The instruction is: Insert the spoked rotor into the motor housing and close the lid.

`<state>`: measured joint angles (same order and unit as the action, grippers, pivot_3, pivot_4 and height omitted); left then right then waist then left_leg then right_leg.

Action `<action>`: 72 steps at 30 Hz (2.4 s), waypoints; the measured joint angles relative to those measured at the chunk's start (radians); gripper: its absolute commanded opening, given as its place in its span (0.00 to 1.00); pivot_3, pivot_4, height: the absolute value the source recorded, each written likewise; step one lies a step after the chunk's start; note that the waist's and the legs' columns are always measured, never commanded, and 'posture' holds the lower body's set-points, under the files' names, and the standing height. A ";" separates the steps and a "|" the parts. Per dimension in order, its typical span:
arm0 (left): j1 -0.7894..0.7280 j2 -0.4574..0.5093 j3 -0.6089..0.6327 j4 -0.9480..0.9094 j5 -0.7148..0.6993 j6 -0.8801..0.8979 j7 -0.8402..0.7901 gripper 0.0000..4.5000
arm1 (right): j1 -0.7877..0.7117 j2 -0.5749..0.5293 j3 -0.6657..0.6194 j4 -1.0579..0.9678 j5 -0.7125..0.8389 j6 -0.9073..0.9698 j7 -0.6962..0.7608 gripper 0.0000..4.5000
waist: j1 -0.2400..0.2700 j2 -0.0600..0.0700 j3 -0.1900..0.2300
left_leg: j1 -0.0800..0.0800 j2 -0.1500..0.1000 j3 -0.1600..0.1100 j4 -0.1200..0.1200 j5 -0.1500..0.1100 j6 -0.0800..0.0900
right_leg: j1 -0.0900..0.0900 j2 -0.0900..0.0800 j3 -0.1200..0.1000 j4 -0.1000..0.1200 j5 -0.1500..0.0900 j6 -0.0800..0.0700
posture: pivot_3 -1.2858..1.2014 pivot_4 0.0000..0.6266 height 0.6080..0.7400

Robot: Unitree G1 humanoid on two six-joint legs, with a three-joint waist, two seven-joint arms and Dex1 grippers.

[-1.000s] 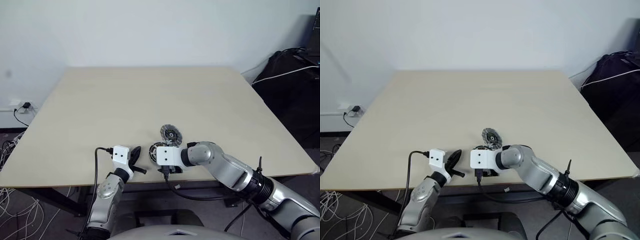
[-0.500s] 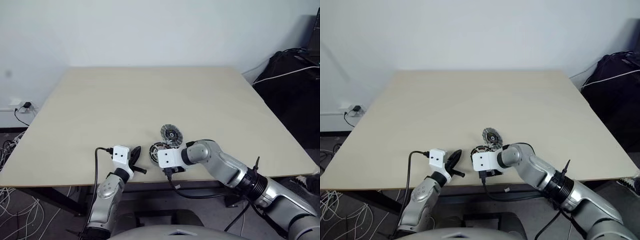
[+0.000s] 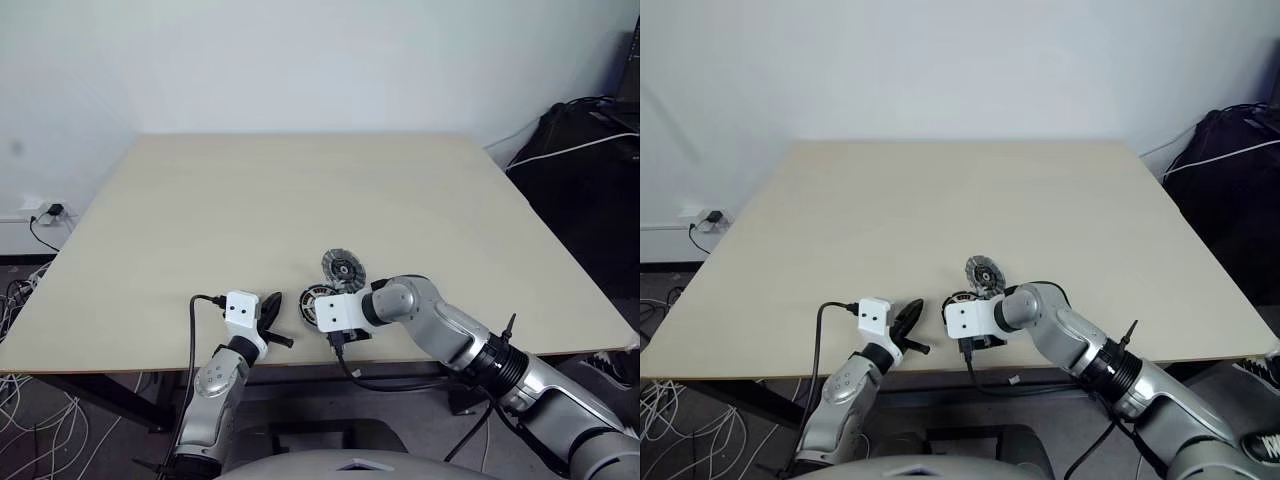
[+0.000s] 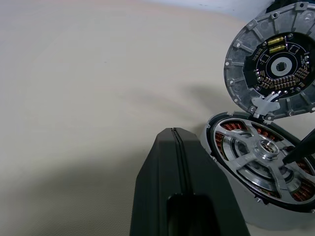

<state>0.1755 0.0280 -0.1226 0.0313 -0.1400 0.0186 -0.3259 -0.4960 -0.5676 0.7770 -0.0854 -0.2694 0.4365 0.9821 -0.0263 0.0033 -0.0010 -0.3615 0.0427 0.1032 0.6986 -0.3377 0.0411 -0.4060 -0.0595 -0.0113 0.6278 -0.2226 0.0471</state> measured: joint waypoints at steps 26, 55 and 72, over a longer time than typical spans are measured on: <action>0.003 0.000 0.004 0.003 0.001 -0.005 -0.002 0.00 | 0.043 0.040 -0.047 0.015 -0.015 0.027 0.035 0.03 | -0.001 0.000 0.000 | 0.003 0.000 0.000 0.000 0.000 0.000 | 0.002 0.000 0.000 0.001 0.000 0.000 | 0.52 0.00 1.00; 0.000 -0.005 0.003 0.009 -0.021 -0.001 -0.004 0.00 | 0.050 0.048 -0.202 -0.390 0.291 0.864 -0.139 0.03 | 0.002 0.000 0.000 | -0.002 0.000 -0.001 0.000 0.000 0.000 | -0.002 0.000 0.000 0.001 0.000 -0.001 | 0.52 0.00 1.00; 0.003 -0.005 0.003 0.009 -0.021 0.000 -0.002 0.00 | 0.008 0.126 -0.193 -0.270 0.434 0.875 -0.249 0.03 | 0.002 0.000 0.000 | -0.001 0.000 -0.001 0.000 0.000 0.000 | -0.001 0.000 0.000 0.001 0.000 -0.001 | 0.52 0.00 1.00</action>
<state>0.1786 0.0230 -0.1199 0.0399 -0.1608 0.0183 -0.3284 -0.4882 -0.4421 0.5836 -0.3550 0.1650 1.3119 0.7336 -0.0240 0.0032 -0.0010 -0.3628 0.0425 0.1023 0.6989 -0.3379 0.0415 -0.4072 -0.0598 -0.0115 0.6287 -0.2227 0.0464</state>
